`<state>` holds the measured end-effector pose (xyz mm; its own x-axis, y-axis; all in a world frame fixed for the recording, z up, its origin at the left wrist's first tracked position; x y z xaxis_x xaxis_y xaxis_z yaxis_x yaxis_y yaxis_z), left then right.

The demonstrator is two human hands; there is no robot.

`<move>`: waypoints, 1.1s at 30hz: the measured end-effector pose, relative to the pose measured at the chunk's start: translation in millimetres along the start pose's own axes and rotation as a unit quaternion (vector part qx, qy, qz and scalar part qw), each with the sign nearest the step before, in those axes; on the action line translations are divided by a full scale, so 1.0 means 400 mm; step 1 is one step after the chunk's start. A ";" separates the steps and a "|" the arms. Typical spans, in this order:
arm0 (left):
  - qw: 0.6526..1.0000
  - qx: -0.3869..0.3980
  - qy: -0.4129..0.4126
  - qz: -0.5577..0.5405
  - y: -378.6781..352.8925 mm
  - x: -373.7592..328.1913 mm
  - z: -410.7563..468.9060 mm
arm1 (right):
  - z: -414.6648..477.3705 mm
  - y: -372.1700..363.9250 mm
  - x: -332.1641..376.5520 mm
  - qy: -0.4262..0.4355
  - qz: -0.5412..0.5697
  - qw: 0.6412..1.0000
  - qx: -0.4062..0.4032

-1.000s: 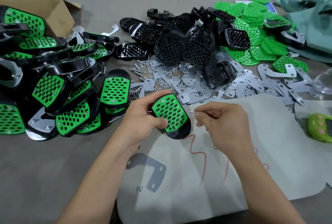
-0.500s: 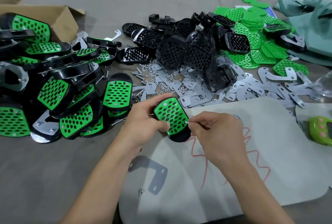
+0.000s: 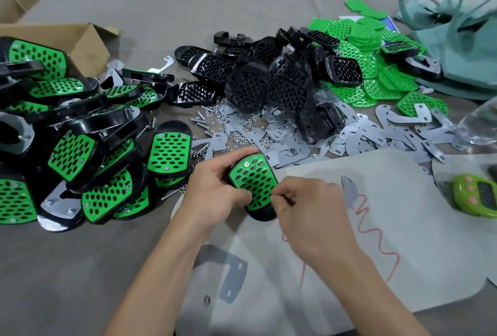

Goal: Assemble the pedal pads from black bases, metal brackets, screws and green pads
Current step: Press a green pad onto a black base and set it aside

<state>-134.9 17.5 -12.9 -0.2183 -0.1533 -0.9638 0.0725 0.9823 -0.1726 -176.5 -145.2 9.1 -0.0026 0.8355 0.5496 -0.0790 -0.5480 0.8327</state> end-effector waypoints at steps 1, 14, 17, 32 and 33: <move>1.000 0.001 -0.002 0.005 -0.002 -0.001 0.002 | -0.011 -0.010 0.019 0.034 -0.051 0.998 0.011; 1.000 -0.014 -0.002 -0.005 0.000 0.010 0.005 | -0.006 -0.016 -0.049 -0.061 0.145 0.986 0.053; 1.000 0.003 -0.002 -0.006 0.001 0.010 -0.002 | 0.011 -0.002 -0.064 -0.087 0.219 0.968 0.086; 0.999 0.005 0.010 -0.044 -0.006 0.014 -0.018 | 0.010 0.005 -0.061 -0.087 0.164 0.980 0.071; 0.999 0.003 0.003 -0.039 -0.009 0.013 -0.020 | 0.005 0.008 -0.044 -0.048 0.096 0.993 0.059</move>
<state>-143.9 14.1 -15.6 -0.2288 -0.2291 -0.9461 0.0608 0.9666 -0.2488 -174.8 -161.6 2.1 0.0884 0.7106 0.6980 0.0309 -0.7024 0.7112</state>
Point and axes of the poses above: each hand's wrist, its own z-axis towards the middle knuckle, its own y-axis out of the back of the hand, x = y × z, the point moved 2 cm from there along z, towards the middle knuckle, and after that the axes turned 9 degrees about -z, right-handed, at the moved point
